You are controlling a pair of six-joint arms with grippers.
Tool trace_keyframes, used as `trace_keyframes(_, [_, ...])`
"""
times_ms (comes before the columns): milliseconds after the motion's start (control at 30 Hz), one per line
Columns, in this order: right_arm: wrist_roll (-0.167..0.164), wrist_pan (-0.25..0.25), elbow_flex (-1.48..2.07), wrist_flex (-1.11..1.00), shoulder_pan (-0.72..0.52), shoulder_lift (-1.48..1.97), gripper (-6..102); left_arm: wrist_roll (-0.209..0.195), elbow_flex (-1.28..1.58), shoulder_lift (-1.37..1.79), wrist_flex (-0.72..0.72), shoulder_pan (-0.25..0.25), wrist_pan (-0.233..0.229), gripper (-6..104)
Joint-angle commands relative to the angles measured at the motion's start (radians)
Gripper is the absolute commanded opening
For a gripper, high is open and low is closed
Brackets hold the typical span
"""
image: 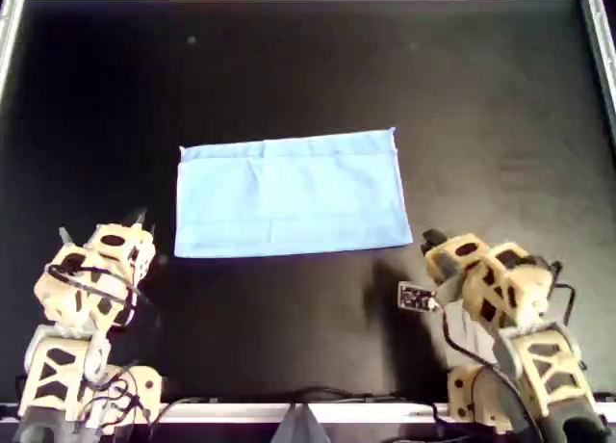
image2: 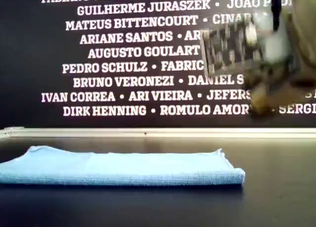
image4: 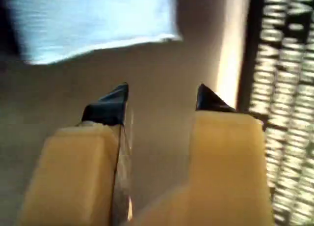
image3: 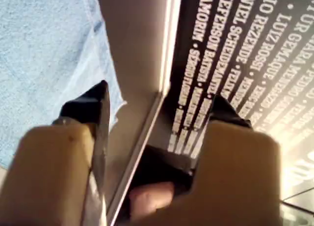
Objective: Fold a cloth
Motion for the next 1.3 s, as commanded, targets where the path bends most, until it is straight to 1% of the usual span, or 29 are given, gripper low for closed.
trace_keyframes(0, [-0.008,-0.012,-0.193,-0.017,0.005,-0.268,55,0.006,-0.049,0.018,-0.009,0.021,-0.005,73])
trace_keyframes(33, [-0.006,-0.015,-0.249,-0.015,-0.002,-0.37,55,0.006,-0.048,0.018,-0.009,0.021,-0.005,73])
trace_keyframes(100, [0.008,-0.017,-0.344,-0.014,0.011,-0.549,55,0.006,-0.044,0.018,-0.009,0.023,-0.005,73])
trace_keyframes(167, [0.009,-0.025,-0.42,-0.014,0.021,-0.695,59,0.008,-0.044,0.018,-0.009,0.023,-0.005,73])
trace_keyframes(200, [0.0,-0.034,-0.451,-0.014,0.026,-0.747,61,0.008,-0.044,0.018,-0.009,0.023,-0.005,73])
trace_keyframes(267, [0.012,-0.054,-0.485,-0.014,0.029,-0.813,67,0.008,-0.043,0.018,-0.009,0.023,-0.005,73])
trace_keyframes(333, [0.012,-0.067,-0.503,-0.014,0.028,-0.848,70,0.008,-0.041,0.018,-0.009,0.02,-0.005,73])
trace_keyframes(400, [0.012,-0.071,-0.512,-0.014,0.028,-0.87,71,0.008,-0.041,0.018,-0.009,0.017,-0.005,74])
trace_keyframes(600, [0.012,-0.057,-0.554,-0.014,0.028,-0.977,71,0.008,-0.041,0.018,-0.009,0.009,-0.005,74])
trace_keyframes(867, [0.012,-0.055,-0.719,-0.014,0.028,-1.158,71,0.008,-0.041,0.018,-0.009,0.008,-0.005,74])
trace_keyframes(967, [0.012,-0.069,-0.764,-0.014,0.028,-1.213,71,0.008,-0.041,0.018,-0.009,0.008,-0.005,74])
trace_keyframes(1033, [0.012,-0.069,-0.784,-0.014,0.028,-1.226,71,0.008,-0.041,0.018,-0.009,0.006,-0.005,74])
trace_keyframes(1133, [0.012,-0.055,-0.79,-0.014,0.028,-1.226,71,0.008,-0.041,0.018,-0.009,0.006,-0.005,73])
trace_keyframes(1200, [0.012,-0.055,-0.792,-0.014,0.028,-1.226,68,0.008,-0.041,0.018,-0.009,0.006,-0.005,73])
trace_keyframes(1267, [0.012,-0.055,-0.792,-0.014,0.023,-1.224,60,0.008,-0.041,0.018,-0.009,0.006,-0.005,73])
